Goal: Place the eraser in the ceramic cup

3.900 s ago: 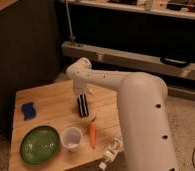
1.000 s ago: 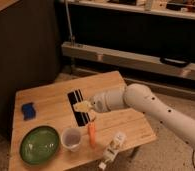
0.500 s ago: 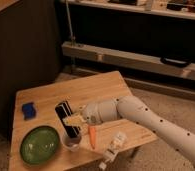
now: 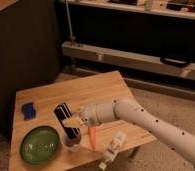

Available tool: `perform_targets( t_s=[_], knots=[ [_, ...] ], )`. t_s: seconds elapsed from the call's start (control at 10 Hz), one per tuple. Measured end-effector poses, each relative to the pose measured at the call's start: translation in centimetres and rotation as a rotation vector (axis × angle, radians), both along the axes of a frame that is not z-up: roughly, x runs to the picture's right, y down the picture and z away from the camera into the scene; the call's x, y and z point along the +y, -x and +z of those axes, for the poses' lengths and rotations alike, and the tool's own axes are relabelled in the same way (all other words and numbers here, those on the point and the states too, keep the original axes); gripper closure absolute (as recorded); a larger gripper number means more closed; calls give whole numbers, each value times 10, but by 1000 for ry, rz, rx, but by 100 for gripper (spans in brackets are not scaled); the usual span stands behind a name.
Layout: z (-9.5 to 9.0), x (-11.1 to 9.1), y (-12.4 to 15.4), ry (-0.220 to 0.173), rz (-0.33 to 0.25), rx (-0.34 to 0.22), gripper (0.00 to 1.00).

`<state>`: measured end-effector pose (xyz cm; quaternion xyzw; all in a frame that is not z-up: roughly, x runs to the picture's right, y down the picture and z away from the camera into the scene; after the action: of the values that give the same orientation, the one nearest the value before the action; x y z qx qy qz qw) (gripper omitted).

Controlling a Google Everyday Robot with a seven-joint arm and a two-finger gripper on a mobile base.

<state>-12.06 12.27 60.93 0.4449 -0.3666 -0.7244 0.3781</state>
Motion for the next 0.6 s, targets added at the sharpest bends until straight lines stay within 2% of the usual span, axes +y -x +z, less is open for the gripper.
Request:
perform_targets(
  t_s=[0.6],
  knots=[
    [13, 9, 8, -23, -19, -8, 100]
  ],
)
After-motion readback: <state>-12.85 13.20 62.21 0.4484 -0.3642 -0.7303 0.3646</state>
